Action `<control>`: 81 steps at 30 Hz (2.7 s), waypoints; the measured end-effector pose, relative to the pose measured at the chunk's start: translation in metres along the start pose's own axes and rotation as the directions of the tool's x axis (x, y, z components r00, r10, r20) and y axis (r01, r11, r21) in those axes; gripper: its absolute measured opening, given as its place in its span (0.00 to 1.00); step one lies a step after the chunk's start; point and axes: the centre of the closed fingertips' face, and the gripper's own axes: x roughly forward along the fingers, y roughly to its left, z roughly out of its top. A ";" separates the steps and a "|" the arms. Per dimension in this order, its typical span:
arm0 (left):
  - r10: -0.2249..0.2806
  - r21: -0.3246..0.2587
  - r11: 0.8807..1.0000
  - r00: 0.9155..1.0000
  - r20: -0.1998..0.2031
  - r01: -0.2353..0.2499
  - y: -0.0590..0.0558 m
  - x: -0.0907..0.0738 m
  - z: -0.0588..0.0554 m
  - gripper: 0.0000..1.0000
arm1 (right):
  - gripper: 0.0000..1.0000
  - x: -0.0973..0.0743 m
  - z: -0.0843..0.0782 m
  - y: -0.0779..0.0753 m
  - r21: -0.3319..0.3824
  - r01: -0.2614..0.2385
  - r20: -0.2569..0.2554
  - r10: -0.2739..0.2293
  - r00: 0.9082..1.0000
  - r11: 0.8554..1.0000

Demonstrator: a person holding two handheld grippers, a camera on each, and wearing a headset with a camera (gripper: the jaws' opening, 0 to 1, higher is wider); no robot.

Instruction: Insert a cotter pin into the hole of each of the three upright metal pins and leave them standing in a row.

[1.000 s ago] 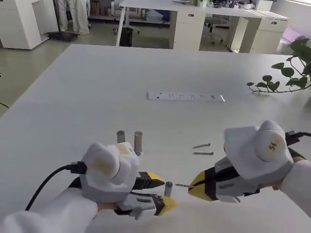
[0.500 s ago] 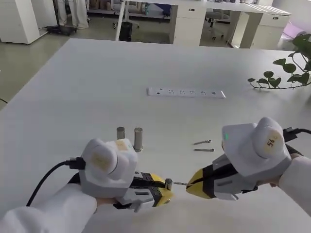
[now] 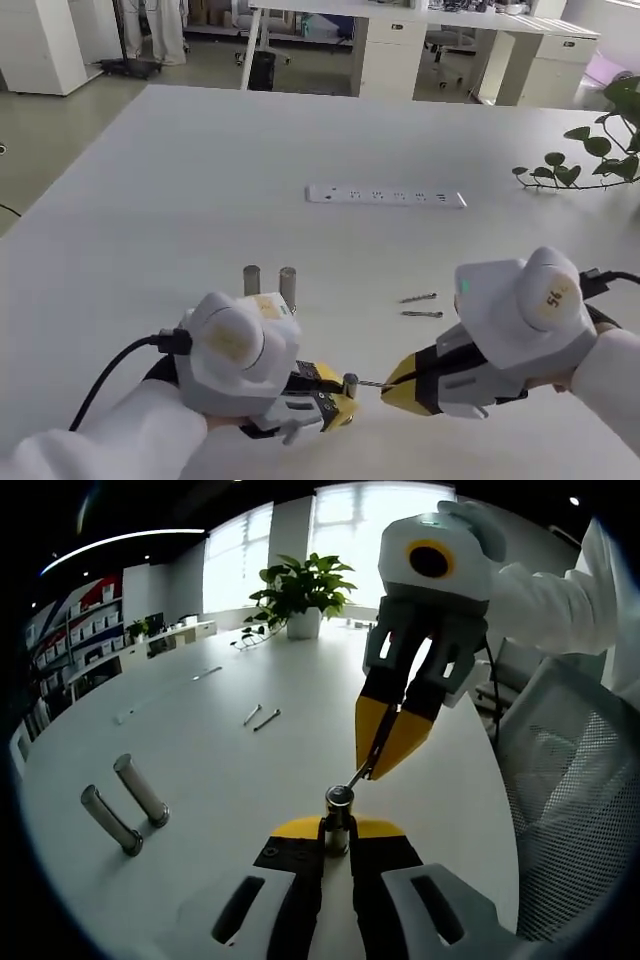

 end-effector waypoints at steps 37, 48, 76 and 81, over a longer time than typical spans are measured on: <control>-0.034 0.007 0.999 0.998 -0.044 0.034 -0.005 0.000 -0.006 0.13 | 0.00 0.017 0.012 -0.003 -0.242 -0.042 -0.084 0.023 0.996 0.969; -0.038 -0.002 0.999 0.998 -0.043 0.037 -0.004 0.000 -0.008 0.13 | 0.09 0.008 0.013 -0.007 -0.234 -0.035 -0.088 0.015 0.996 0.972; -0.045 -0.069 0.997 0.999 -0.014 0.044 -0.003 -0.009 -0.012 0.31 | 0.08 0.004 0.018 -0.008 -0.124 0.005 -0.026 -0.009 1.000 0.992; -0.060 -0.100 0.993 0.998 0.031 0.063 -0.005 -0.021 -0.010 0.46 | 0.11 0.005 0.015 -0.002 -0.088 -0.014 -0.012 0.013 1.000 0.996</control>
